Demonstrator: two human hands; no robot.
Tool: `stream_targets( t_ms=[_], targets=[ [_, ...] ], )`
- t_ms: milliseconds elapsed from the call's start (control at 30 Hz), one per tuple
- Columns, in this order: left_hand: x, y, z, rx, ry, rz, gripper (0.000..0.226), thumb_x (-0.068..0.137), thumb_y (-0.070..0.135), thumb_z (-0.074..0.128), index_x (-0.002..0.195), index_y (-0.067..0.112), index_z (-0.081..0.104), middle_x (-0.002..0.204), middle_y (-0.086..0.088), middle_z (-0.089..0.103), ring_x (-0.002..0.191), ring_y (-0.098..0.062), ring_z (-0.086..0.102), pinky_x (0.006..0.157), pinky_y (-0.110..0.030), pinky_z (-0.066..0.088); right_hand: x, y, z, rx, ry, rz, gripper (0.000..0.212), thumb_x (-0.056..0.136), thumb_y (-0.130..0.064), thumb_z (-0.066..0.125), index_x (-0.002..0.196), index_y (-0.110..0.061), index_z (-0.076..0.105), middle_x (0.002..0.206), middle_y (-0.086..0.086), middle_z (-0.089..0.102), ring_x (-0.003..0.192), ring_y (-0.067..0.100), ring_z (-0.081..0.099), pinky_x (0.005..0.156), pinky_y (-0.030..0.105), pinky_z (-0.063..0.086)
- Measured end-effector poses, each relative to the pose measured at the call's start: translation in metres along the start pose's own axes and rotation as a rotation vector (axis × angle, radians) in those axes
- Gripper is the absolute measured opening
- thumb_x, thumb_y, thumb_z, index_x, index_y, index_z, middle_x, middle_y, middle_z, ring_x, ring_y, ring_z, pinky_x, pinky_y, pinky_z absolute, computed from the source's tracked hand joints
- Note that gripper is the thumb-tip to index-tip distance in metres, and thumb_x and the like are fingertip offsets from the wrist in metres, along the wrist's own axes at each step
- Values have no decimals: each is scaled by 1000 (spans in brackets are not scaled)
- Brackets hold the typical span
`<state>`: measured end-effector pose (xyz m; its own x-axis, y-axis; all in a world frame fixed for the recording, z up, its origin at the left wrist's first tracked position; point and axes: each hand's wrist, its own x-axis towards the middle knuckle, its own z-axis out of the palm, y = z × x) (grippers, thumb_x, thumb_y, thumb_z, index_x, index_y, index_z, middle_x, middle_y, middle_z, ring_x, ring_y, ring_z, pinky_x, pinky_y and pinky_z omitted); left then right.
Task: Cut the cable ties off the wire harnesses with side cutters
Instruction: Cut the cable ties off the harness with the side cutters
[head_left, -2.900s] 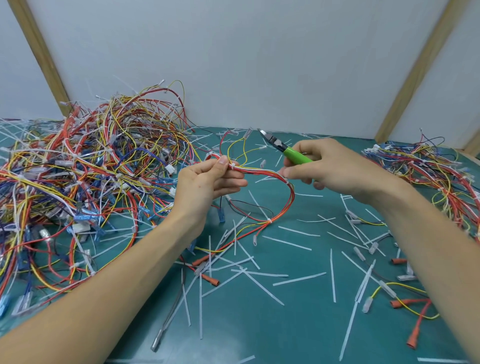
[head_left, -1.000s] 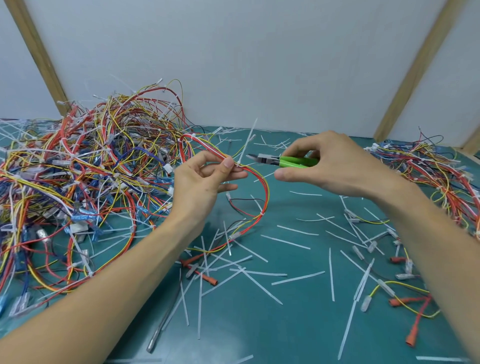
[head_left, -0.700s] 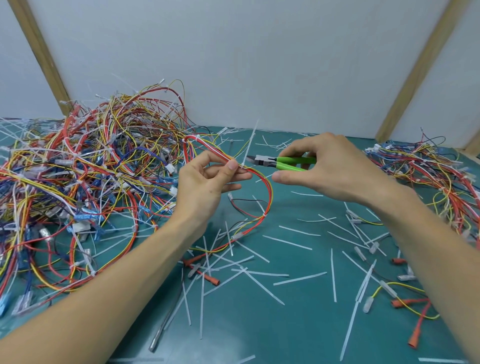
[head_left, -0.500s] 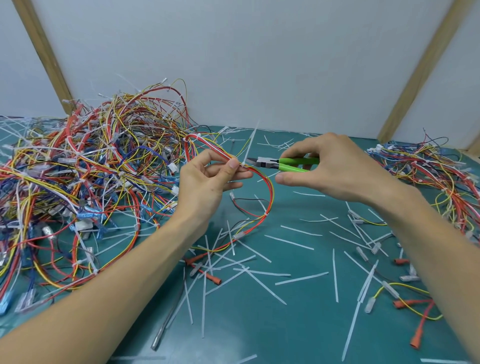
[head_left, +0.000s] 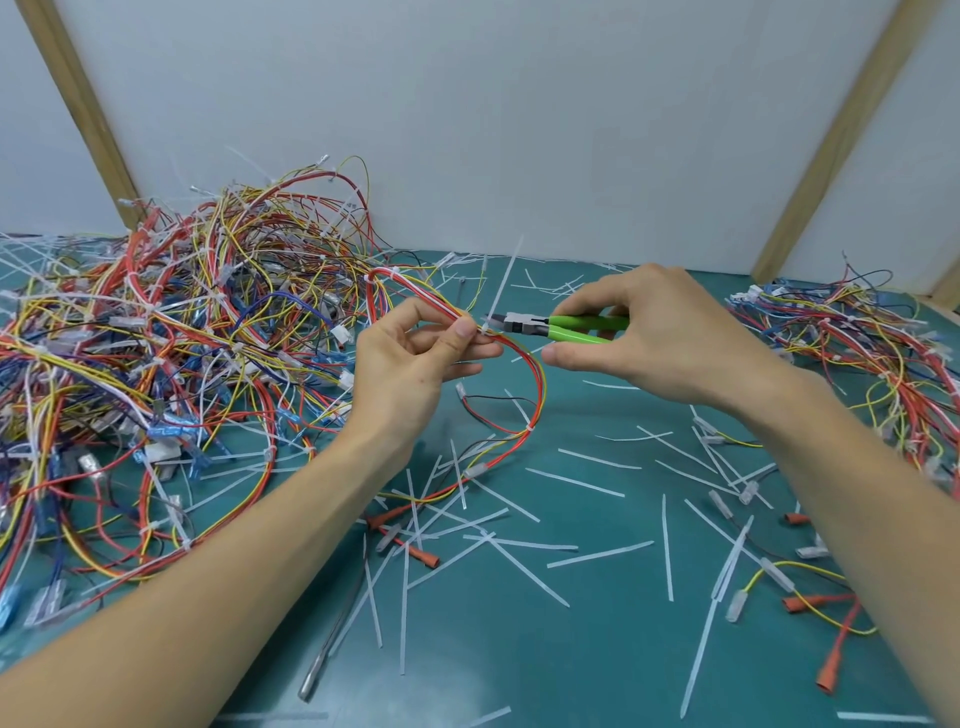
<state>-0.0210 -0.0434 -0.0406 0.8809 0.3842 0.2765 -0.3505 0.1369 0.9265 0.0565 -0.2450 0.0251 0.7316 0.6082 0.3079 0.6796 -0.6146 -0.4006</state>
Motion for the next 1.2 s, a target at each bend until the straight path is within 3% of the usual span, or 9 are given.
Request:
stream_targets(
  t_ms=[133, 267, 467, 600, 1200],
  targets=[
    [0, 0, 0, -8, 0, -3, 8, 95, 2, 62, 94, 1, 54, 78, -9, 77, 77, -22, 77, 67, -26, 61, 0, -1, 2, -59, 25, 3, 24, 77, -60, 78, 89, -39, 77, 65, -29, 61, 73, -2, 55, 69, 31, 39],
    [0, -1, 0, -8, 3, -6, 10, 95, 2, 62, 89, 4, 55, 78, -10, 77, 77, -22, 77, 67, -26, 61, -1, -2, 2, -41, -2, 8, 17, 77, -60, 77, 80, -43, 74, 62, -31, 59, 64, 2, 53, 64, 31, 39],
    [-1, -2, 1, -13, -4, -14, 12, 95, 2, 63, 87, 5, 55, 76, -11, 77, 76, -23, 77, 67, -26, 61, -1, -2, 0, 4, -16, 9, 17, 78, -53, 79, 85, -38, 81, 56, -17, 59, 57, 10, 46, 57, 29, 39],
    [-1, -2, 1, -6, -3, -14, 13, 95, 3, 63, 85, 7, 55, 77, -11, 77, 77, -23, 77, 68, -28, 61, -2, -2, -1, 50, -28, 14, 16, 79, -48, 81, 88, -36, 83, 58, -9, 62, 56, 10, 42, 51, 19, 35],
    [-1, -2, 1, -3, -1, -21, 12, 95, 3, 63, 87, 6, 54, 78, -11, 77, 77, -23, 77, 68, -27, 61, -3, -3, -1, 74, -29, 21, 13, 79, -47, 81, 88, -38, 83, 68, -5, 71, 52, 9, 39, 50, 20, 35]
  ],
)
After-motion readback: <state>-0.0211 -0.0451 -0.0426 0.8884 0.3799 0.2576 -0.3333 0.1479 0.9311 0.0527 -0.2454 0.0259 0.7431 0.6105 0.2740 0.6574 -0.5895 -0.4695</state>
